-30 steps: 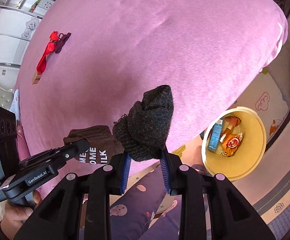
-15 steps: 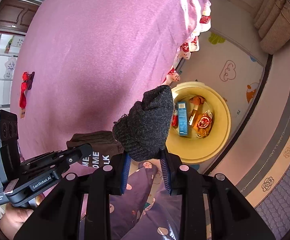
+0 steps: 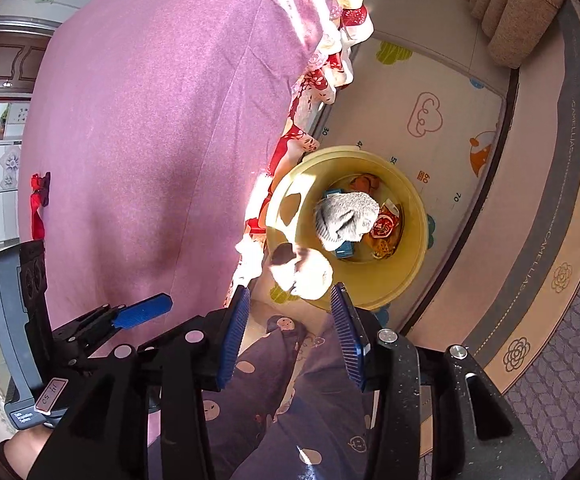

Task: Collect trash
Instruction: 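Move both open tools back over the red pouch and strap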

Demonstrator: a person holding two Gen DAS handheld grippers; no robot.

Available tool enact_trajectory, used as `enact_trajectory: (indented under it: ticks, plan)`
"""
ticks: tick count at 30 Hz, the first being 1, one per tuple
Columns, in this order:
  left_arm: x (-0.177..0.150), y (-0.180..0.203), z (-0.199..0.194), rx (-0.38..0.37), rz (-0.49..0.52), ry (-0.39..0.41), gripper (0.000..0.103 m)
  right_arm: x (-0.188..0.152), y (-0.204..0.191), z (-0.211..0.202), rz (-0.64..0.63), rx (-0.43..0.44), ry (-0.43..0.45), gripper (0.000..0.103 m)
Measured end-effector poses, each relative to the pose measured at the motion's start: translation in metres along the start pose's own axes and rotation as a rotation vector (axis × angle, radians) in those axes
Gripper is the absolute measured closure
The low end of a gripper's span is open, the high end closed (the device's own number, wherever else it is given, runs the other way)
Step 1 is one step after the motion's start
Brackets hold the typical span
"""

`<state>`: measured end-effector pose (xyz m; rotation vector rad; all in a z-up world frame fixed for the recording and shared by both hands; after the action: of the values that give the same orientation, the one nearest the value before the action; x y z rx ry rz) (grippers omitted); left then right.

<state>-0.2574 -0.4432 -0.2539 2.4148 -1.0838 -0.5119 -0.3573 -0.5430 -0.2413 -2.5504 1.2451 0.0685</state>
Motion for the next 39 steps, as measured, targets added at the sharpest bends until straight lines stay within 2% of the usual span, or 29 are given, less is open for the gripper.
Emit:
enact_trajectory:
  ticks: [9,19,28,39]
  plan:
    - [0.0,-0.014,-0.015,-0.013,-0.046,0.032,0.032,0.004,-0.016,0.001,-0.04,-0.004,-0.004,0.061]
    - [-0.005,-0.041,-0.054,-0.044,-0.12,0.126,0.032,0.011,-0.072,-0.006,-0.144,-0.011,0.01,0.061]
    - [-0.032,-0.1,-0.102,-0.058,-0.229,0.226,0.032,0.002,-0.165,-0.004,-0.294,-0.015,0.015,0.061]
    - [-0.075,-0.193,-0.185,-0.069,-0.356,0.387,0.032,-0.018,-0.305,0.003,-0.471,0.001,0.037,0.061]
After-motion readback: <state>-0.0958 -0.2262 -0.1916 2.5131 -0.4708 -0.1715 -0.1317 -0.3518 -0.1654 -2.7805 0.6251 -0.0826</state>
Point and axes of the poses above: each gripper's, at about its wrist camera, not at the fingertips, and z roughly the way its jaws point, y to its right, x to its top, the point moved 3 cm from there along z, roughly the way its jaws point, and after that the axes turned 12 degrees about -x, right-handed, at the moved point
